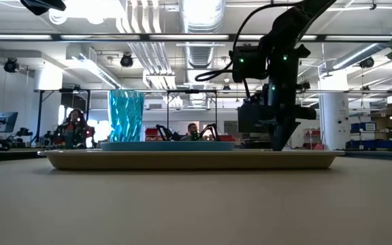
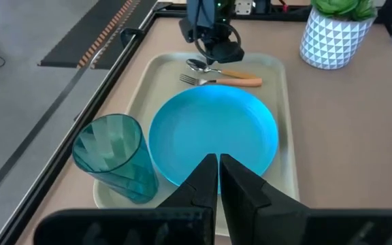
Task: Pick and place plate/cup/fork/spoon on tray
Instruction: Move the white serving tray to the center of the table
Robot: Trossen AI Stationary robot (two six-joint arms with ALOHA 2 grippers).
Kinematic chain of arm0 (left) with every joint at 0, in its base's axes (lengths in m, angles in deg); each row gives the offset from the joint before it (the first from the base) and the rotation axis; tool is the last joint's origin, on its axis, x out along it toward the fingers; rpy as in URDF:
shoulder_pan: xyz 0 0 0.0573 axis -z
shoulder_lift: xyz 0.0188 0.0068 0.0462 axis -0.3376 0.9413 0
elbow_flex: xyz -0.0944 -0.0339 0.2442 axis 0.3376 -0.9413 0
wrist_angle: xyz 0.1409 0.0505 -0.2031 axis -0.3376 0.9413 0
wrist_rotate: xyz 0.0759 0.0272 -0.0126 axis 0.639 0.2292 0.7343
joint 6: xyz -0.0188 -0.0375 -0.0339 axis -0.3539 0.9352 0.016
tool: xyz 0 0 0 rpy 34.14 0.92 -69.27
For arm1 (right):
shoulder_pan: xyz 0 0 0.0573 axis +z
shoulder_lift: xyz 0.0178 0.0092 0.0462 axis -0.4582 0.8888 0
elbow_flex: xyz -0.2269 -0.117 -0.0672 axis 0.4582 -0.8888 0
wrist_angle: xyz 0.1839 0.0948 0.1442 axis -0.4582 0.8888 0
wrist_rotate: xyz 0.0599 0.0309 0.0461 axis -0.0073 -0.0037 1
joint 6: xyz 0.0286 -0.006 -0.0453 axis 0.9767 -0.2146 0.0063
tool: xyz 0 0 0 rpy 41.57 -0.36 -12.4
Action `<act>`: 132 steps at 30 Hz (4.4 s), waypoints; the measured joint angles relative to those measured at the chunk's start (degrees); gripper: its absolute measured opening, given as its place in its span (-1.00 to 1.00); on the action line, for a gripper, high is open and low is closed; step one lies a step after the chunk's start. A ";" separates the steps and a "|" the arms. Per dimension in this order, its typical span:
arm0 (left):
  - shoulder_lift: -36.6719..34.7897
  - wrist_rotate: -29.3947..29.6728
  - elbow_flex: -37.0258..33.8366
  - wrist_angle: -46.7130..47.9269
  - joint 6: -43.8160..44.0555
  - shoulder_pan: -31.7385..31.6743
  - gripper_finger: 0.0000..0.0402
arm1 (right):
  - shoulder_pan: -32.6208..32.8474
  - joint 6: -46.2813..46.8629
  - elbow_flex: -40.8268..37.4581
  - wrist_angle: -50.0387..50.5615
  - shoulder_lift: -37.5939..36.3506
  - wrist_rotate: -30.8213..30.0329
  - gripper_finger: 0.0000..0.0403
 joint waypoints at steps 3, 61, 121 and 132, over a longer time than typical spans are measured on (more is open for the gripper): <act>0.00 0.54 0.04 0.00 0.00 0.01 -1.00 | -1.12 -1.65 0.01 0.41 0.00 0.19 -0.96; -0.59 3.21 0.13 -0.05 0.07 0.00 -1.00 | -2.90 -4.03 -0.13 -7.08 0.00 -7.24 -0.96; -1.11 4.44 -0.22 -0.02 0.04 0.00 -1.00 | -1.04 -2.51 -0.72 -9.37 -0.22 -10.69 -0.96; -1.26 4.42 -0.22 0.02 -0.44 0.00 -1.00 | 5.06 7.12 -1.06 3.97 -0.20 -8.63 -0.96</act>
